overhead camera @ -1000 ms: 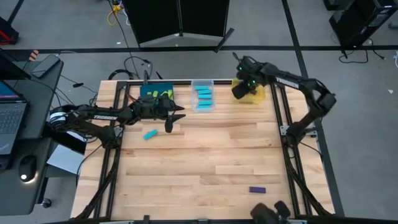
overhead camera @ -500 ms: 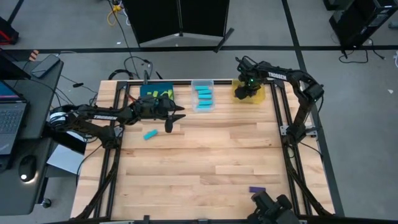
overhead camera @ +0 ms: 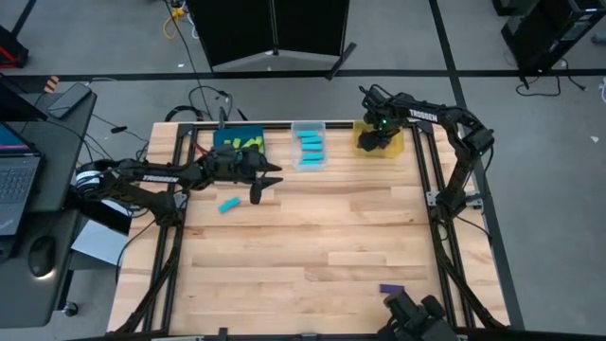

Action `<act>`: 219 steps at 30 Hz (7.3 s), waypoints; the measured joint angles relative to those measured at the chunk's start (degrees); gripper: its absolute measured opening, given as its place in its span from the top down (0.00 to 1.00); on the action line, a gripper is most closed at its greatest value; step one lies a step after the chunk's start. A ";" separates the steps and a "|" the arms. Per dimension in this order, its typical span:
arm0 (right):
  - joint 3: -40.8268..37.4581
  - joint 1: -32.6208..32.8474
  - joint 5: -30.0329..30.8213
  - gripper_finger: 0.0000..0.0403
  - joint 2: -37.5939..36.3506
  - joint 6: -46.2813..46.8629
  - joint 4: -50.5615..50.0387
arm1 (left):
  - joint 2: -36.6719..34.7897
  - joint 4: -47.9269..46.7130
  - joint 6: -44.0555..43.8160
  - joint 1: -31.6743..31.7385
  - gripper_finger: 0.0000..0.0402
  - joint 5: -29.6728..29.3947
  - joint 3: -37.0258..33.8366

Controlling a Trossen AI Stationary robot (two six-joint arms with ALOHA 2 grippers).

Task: Sort blocks
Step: Put the violet block into the yellow bin, then put the blue block into the transparent bin, then put the violet block into the yellow bin

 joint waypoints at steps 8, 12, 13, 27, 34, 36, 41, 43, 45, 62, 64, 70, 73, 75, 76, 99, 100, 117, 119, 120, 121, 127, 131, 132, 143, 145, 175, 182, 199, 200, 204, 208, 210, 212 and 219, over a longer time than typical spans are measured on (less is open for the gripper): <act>-0.02 1.41 0.20 0.59 -5.24 -3.48 -2.33 | 0.01 -10.44 0.62 -1.23 0.59 -1.27 5.57; 0.00 4.76 -0.03 0.82 -11.10 -5.27 -5.08 | 0.01 -22.03 6.33 -4.89 0.66 -5.52 10.37; 0.00 5.97 -0.07 0.89 -12.47 -5.33 -5.47 | 0.01 -25.62 7.52 -6.00 0.68 -6.97 11.71; -19.39 35.98 -1.98 0.97 -27.83 2.59 25.68 | -0.02 -55.97 2.61 -20.30 0.98 -20.82 21.92; -26.67 49.76 -1.75 0.98 -27.82 8.47 42.89 | -0.66 -74.21 -8.43 -22.45 0.97 -26.15 25.16; -26.91 52.12 -1.15 0.98 -27.56 9.28 44.12 | -0.56 -81.09 -12.85 -22.45 0.96 -25.07 24.99; -26.93 55.12 0.00 0.97 -27.31 9.45 46.86 | -0.49 -90.09 -18.21 -22.04 0.93 -25.37 23.10; -26.93 55.42 0.00 0.97 -27.19 9.45 46.93 | -0.48 -90.60 -18.55 -21.52 0.89 -25.41 21.75; -26.93 55.54 0.03 0.97 -27.01 9.50 47.07 | -0.52 -89.72 -18.66 -20.66 0.84 -25.51 19.81; -26.93 55.52 0.04 0.97 -26.89 9.32 46.86 | -0.47 -81.03 -14.99 -6.77 0.43 -21.88 10.30; -26.93 55.52 0.02 0.97 -26.89 9.27 46.86 | -0.47 -79.73 -14.98 -5.91 0.43 -19.86 10.30; -26.93 55.52 0.00 0.97 -26.89 9.23 46.79 | 0.22 -78.74 -14.96 -5.07 0.43 -18.16 10.30; -26.93 55.52 0.00 0.97 -26.89 9.21 46.80 | 1.84 -78.61 -14.96 -5.07 0.43 -17.91 10.30; -26.93 55.52 -0.02 0.97 -26.89 9.21 46.79 | 3.80 -77.92 -14.95 -5.07 0.43 -17.57 10.30; -26.93 55.52 -0.02 0.97 -26.89 9.21 46.77 | 4.76 -77.36 -14.88 -5.07 0.43 -17.55 10.30; -26.91 57.76 -0.09 0.97 -26.89 9.18 44.32 | 9.77 -74.89 -4.67 -6.09 0.75 -19.47 18.95; -26.93 58.07 -0.09 0.97 -26.89 9.20 44.27 | 9.92 -75.21 -3.41 -5.71 0.75 -19.51 20.49; -26.88 59.82 -0.11 0.97 -26.89 10.28 40.71 | 34.52 -74.49 19.95 1.21 0.75 -17.48 62.99; -26.88 60.22 -0.08 0.97 -26.89 10.30 39.48 | 38.70 -74.37 21.78 1.52 0.75 -17.23 66.71; -26.88 60.45 0.02 0.97 -26.89 10.32 38.97 | 40.74 -74.38 22.46 1.66 0.75 -17.02 68.21; -26.88 60.73 0.09 0.97 -26.89 10.32 38.52 | 42.62 -74.39 23.03 1.86 0.75 -16.89 69.64; -26.88 61.92 1.44 0.97 -26.89 11.15 36.99 | 49.81 -74.85 25.78 2.03 0.75 -16.35 73.20; -26.88 62.03 1.49 0.97 -26.89 11.13 36.96 | 51.32 -74.81 26.37 2.01 0.75 -16.43 73.42; -26.88 62.04 1.51 0.97 -26.89 11.13 36.90 | 51.55 -74.76 26.85 2.01 0.75 -16.54 73.42; -26.88 62.03 1.65 0.97 -26.89 11.13 36.91 | 52.16 -74.80 27.26 2.03 0.73 -16.74 73.42; -26.88 61.90 1.66 0.96 -26.89 11.15 36.91 | 52.16 -74.87 27.26 1.92 0.67 -16.77 73.42; -26.39 73.50 4.11 0.94 -35.41 25.37 18.78 | 20.58 -17.01 14.67 -7.41 0.82 -9.04 31.44; -22.14 84.20 1.11 0.93 -29.78 41.43 11.03 | 11.55 -1.55 11.89 -13.38 0.82 -12.39 19.39; -6.65 99.67 -8.88 0.48 -6.18 61.04 6.17 | 8.86 -1.14 12.13 -15.64 0.82 -16.06 16.75; -5.75 100.04 -9.01 0.45 -5.28 60.79 4.83 | 8.86 -1.21 12.16 -15.63 0.82 -16.06 16.75; -4.26 101.24 -9.10 0.37 -2.74 60.19 1.77 | 8.86 -1.30 13.81 -15.63 0.82 -16.13 16.75; -4.48 102.01 -9.44 0.37 -1.56 59.17 0.03 | 8.86 -1.57 13.84 -15.63 0.82 -16.13 16.75; -4.78 102.10 -9.46 0.39 -1.27 57.94 -0.08 | 8.86 -1.66 13.97 -15.63 0.82 -16.13 16.75; -5.17 102.09 -9.46 0.40 -1.13 57.05 -0.03 | 8.86 -2.02 14.81 -15.63 0.82 -16.15 16.75; -8.60 102.07 -10.80 0.48 -0.78 54.29 3.92 | 8.88 -2.51 15.04 -15.63 0.82 -17.41 16.75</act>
